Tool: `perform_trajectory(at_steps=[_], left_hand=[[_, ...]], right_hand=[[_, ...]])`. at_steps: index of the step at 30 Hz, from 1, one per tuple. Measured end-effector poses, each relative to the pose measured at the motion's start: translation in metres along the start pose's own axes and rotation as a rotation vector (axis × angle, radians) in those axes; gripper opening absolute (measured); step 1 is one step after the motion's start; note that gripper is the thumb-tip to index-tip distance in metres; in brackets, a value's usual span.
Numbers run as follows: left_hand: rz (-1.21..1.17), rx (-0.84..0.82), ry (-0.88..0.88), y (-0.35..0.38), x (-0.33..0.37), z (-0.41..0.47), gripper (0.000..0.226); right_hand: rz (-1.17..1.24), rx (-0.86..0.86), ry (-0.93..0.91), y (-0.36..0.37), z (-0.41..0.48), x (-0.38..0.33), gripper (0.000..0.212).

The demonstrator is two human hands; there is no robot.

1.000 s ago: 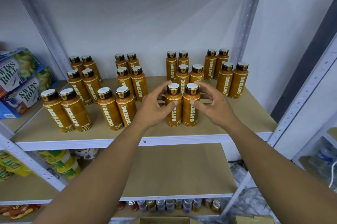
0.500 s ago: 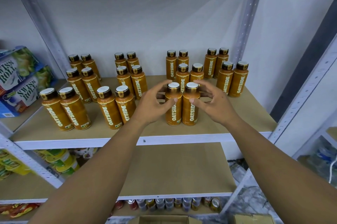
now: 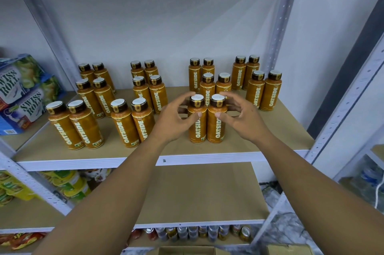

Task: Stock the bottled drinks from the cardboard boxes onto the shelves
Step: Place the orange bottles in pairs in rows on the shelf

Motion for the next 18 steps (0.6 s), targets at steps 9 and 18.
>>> perform_trajectory(at_steps=[9,18], left_hand=[[0.012,0.0,-0.004,0.0004,0.0011,-0.0013,0.066],[0.011,0.003,-0.007,0.0007,0.0029,-0.0022,0.066]], right_hand=[[-0.006,-0.01,-0.001,0.0007,0.0009,0.0005,0.064],[-0.009,-0.014,-0.001,-0.0004,0.0015,0.0001,0.065]])
Point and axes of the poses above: each hand's wrist, its own z-axis towards the middle knuckle, its own y-axis out of the palm, x = y × z, the point moved 6 cm from there along z, towards the middle knuckle, and after that the axes turned 6 degrees about y, right-handed, at the moved point
